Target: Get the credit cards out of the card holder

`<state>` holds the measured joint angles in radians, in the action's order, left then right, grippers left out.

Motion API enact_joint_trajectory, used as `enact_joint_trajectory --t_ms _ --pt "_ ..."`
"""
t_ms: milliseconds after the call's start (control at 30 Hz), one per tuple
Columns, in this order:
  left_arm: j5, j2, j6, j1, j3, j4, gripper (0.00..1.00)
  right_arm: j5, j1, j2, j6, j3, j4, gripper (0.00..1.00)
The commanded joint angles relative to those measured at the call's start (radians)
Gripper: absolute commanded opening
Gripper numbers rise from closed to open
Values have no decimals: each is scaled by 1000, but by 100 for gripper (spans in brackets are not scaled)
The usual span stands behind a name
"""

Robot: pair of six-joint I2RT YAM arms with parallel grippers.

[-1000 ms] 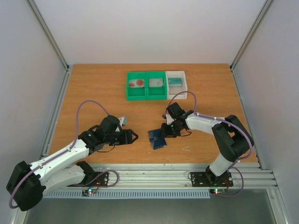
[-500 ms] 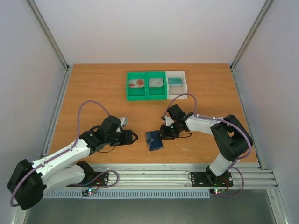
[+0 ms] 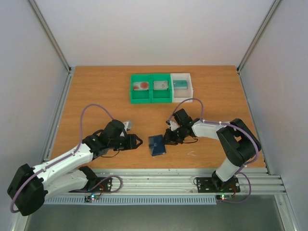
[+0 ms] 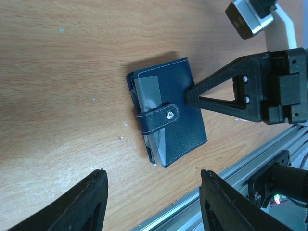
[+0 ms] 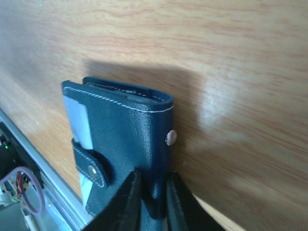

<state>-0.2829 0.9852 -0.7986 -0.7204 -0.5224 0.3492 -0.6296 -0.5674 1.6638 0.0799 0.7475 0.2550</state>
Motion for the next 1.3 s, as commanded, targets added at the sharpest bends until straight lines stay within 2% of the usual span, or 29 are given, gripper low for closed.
enact_joint_trajectory --t_ms 0,67,167,300,533,733,967,1133,1267 --pt "16 -27 -8 -5 9 -10 53 6 0 -52 33 -15 38 6" --pt "18 -31 -10 -7 3 6 53 -26 -1 -75 74 -23 23 1" --pt "3 -34 -13 -8 -1 8 53 -44 -15 -127 138 -38 -2 1" --pt "-32 -26 -14 -24 -2 -17 54 -6 -51 -217 179 -20 42 1" --pt "-126 68 -17 -75 -8 -154 61 112 -157 -322 224 52 124 1" --pt "-66 90 10 -132 -60 -82 62 143 -220 -373 211 86 168 1" --pt "-9 85 13 -144 -83 -32 60 182 -283 -428 166 98 166 1" --pt "-32 97 2 -146 -74 -53 55 186 -290 -434 156 107 174 1" --pt "10 89 2 -148 -73 -16 51 186 -289 -427 153 118 184 1"
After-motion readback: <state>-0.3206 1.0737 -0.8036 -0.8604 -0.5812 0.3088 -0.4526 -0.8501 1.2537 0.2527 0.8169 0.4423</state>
